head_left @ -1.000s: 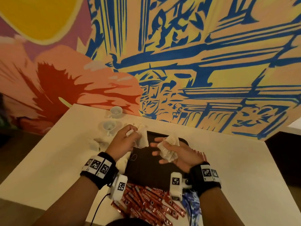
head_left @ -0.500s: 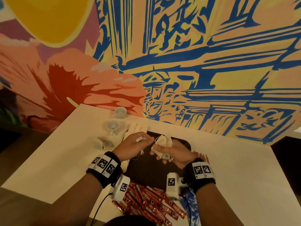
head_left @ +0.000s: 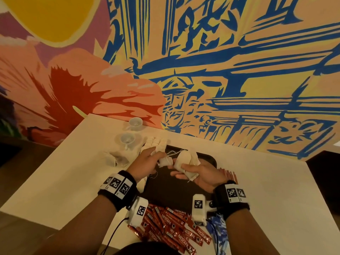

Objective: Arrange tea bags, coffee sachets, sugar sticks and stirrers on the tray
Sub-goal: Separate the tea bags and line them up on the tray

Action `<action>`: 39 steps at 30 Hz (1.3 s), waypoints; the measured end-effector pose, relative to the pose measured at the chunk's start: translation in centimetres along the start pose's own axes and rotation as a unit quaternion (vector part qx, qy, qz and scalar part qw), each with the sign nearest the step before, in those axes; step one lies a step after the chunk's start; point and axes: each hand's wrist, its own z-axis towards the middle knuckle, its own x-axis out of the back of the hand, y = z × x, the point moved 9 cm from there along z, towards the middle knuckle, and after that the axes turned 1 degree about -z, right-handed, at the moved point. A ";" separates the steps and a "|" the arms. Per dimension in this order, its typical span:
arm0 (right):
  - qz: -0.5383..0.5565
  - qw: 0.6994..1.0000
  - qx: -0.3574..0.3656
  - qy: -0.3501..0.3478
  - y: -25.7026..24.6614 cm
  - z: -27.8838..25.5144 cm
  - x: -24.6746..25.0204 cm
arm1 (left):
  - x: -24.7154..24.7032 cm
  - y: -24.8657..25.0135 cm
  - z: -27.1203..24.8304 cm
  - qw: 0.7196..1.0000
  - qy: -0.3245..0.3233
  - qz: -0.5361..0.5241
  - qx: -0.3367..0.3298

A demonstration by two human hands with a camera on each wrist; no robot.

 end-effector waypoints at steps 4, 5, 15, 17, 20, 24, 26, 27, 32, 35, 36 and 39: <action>-0.059 0.998 0.000 0.024 -0.2 0.8 0.5 | 0.9 -0.3 0.4 0.999 0.013 -0.036 0.011; -0.081 0.996 -0.004 0.028 -0.2 1.1 0.4 | 1.0 -0.2 0.5 0.999 0.010 -0.033 0.010; -0.227 0.972 -0.017 0.051 0.1 5.0 0.2 | 0.5 2.0 2.5 0.980 -0.135 0.124 -0.070; -0.193 0.980 -0.026 0.048 0.4 5.5 0.1 | 1.3 1.7 3.5 0.974 -0.135 0.162 -0.084; -0.076 0.993 -0.052 0.067 1.2 6.1 0.8 | 2.7 1.8 4.5 0.981 -0.102 0.147 -0.081; -0.021 0.993 -0.056 0.099 1.8 6.7 2.7 | 5.2 0.0 6.5 0.987 -0.072 0.141 -0.036; -0.050 0.988 -0.049 0.138 1.8 6.8 4.3 | 6.5 -1.4 8.1 0.980 -0.052 0.192 -0.014; -0.052 0.984 -0.046 0.166 1.7 6.7 5.2 | 7.0 -1.9 8.7 0.975 -0.044 0.220 -0.004; 0.002 0.956 -0.029 0.291 2.4 5.6 9.3 | 7.9 -4.0 12.0 0.942 -0.027 0.333 0.018; -0.003 0.950 -0.056 0.306 4.0 5.0 10.7 | 7.7 -5.4 13.6 0.921 -0.033 0.388 0.026; -0.013 0.950 -0.061 0.305 4.4 4.9 11.0 | 7.3 -6.0 14.2 0.915 -0.048 0.399 0.028; -0.032 0.949 -0.066 0.306 5.5 4.6 11.9 | 5.6 -8.0 15.2 0.897 -0.095 0.430 0.032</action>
